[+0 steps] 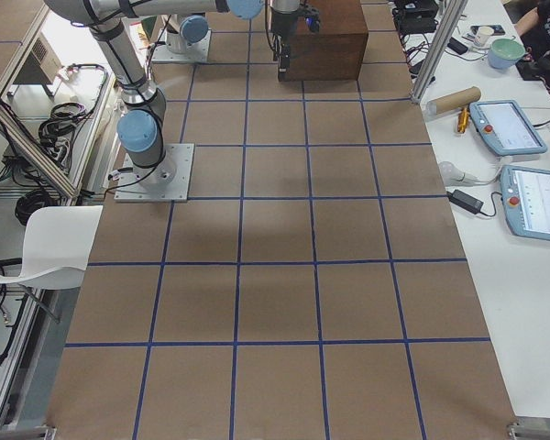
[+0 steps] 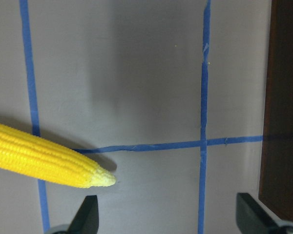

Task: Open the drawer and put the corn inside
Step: 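Lower the left gripper beside the cabinet near the white drawer handle, then hook the left gripper onto the white drawer handle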

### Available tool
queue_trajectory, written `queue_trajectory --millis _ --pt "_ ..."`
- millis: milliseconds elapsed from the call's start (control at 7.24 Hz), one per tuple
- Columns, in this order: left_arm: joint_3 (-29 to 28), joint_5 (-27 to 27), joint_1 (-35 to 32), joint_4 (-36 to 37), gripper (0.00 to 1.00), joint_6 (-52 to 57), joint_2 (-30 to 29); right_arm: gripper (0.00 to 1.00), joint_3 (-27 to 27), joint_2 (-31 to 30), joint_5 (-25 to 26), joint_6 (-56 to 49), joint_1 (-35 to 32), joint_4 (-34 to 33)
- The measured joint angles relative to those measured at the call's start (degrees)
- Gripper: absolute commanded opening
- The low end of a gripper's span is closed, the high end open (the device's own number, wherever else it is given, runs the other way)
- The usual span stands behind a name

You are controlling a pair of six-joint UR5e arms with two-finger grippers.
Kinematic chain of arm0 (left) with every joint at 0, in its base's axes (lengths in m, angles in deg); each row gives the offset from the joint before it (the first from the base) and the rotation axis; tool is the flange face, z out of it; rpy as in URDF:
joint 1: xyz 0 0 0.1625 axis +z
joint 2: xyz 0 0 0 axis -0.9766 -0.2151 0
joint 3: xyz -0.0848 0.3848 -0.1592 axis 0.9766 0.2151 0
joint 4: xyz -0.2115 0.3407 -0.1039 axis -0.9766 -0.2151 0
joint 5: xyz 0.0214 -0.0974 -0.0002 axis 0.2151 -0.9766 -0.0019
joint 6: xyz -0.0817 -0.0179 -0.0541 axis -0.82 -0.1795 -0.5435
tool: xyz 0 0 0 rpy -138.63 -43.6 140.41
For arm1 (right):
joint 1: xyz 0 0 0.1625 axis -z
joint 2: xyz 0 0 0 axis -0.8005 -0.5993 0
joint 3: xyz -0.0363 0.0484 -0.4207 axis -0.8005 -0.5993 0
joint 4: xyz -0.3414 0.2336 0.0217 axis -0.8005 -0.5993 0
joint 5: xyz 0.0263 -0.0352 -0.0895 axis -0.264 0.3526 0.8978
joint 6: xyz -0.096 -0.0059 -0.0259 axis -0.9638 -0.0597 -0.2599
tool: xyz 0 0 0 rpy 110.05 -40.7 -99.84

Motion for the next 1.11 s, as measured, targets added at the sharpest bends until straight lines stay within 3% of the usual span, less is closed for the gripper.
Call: queue_trajectory --millis 414,1105 --pt "1.24 -8.37 -2.69 -0.66 1.00 -0.06 -0.21 1.00 0.00 0.02 0.01 0.00 0.00 0.00" --pt "2.11 -9.35 -6.16 0.09 1.00 -0.55 -1.60 1.00 0.00 -0.05 -0.01 0.00 0.00 0.00"
